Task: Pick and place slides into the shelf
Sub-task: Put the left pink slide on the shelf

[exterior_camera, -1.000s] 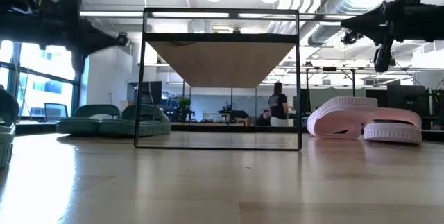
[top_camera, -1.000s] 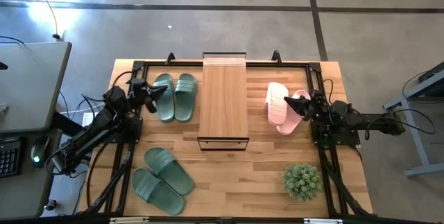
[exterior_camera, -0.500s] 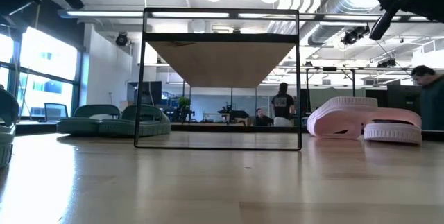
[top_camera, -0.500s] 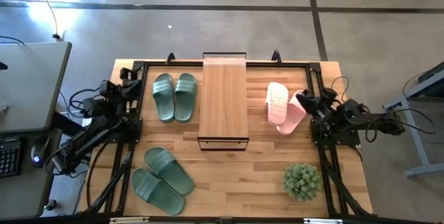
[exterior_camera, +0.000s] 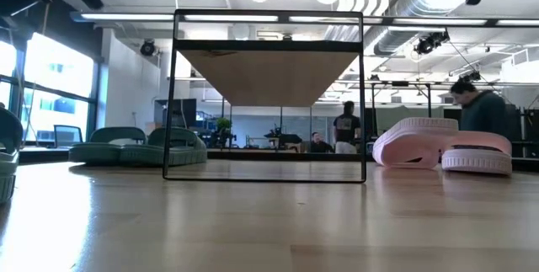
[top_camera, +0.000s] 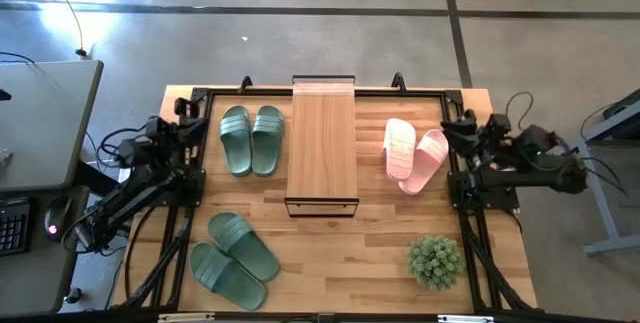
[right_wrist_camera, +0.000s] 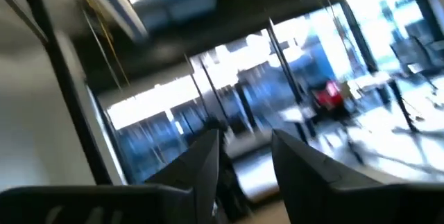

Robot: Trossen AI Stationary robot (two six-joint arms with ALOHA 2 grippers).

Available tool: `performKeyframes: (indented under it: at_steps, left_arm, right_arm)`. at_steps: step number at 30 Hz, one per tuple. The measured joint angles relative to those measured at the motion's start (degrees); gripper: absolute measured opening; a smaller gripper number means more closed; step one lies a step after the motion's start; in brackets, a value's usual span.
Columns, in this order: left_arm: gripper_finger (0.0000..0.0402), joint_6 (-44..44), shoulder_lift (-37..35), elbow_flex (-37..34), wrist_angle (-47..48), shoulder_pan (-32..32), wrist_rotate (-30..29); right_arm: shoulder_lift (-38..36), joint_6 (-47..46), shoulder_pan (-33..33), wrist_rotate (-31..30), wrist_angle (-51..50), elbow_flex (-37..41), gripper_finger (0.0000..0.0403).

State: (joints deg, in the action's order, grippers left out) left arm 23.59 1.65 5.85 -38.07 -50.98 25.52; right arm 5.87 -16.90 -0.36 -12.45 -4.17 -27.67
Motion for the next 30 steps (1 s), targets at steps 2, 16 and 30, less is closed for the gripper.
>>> performKeyframes:
  at_steps: [2, 16, 30]
  left_arm:
    - [0.0001, 0.0, 0.0, 0.0, 0.88, 0.0, 0.28]
    - [0.0001, -6.66, 5.35, 6.53, 9.95, 0.02, 4.66]
    - [0.0001, -27.04, 37.91, 35.84, 29.22, 3.13, 19.68]
  right_arm:
    - [4.3, 0.89, -0.01, -1.07, -10.28, -6.54, 0.0128]
    - [39.46, 2.47, 0.02, 0.88, -53.26, -39.09, 0.0129]
    - [57.34, -7.97, 5.82, 5.64, -71.93, -43.79, 0.0129]
